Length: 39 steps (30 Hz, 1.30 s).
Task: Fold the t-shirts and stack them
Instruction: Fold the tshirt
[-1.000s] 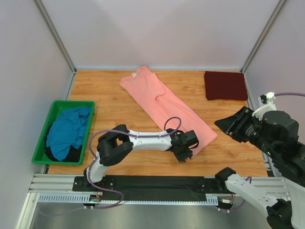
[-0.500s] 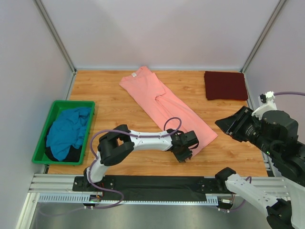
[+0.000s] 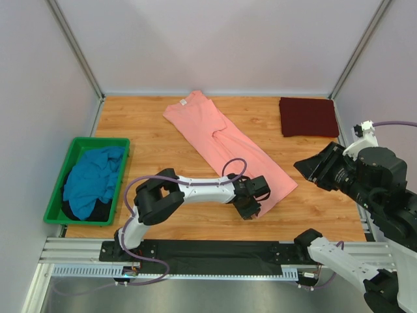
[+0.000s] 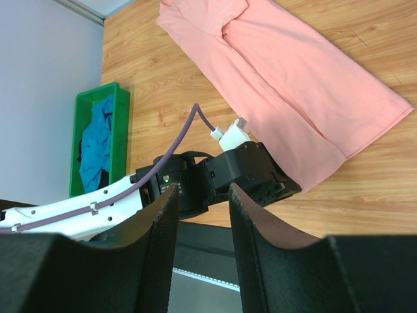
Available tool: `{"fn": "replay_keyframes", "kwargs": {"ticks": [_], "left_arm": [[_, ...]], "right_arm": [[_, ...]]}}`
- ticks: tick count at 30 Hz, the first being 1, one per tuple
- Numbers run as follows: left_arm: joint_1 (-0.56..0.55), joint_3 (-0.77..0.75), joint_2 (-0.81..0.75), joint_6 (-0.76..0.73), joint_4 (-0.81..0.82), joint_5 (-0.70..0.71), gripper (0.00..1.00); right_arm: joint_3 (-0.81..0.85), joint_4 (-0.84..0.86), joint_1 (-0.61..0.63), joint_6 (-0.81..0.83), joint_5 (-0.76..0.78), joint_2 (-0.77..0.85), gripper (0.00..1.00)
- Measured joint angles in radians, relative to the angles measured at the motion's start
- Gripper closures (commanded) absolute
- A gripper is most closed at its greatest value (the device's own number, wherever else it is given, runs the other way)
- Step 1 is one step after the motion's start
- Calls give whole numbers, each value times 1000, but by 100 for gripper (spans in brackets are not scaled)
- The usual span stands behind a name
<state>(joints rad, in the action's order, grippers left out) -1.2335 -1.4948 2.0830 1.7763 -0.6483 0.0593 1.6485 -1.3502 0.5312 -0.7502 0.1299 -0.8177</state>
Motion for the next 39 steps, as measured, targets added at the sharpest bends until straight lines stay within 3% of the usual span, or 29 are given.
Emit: {"fn": "replay_keyframes", "kwargs": {"ticks": [16, 29, 39], "left_arm": [[5, -135, 82, -40, -114, -37, 74], [19, -155, 97, -48, -148, -70, 78], [28, -201, 125, -81, -179, -86, 88]], "right_arm": [[15, 0, 0, 29, 2, -23, 61], [63, 0, 0, 33, 10, -40, 61], [126, 0, 0, 24, 21, -41, 62]]}}
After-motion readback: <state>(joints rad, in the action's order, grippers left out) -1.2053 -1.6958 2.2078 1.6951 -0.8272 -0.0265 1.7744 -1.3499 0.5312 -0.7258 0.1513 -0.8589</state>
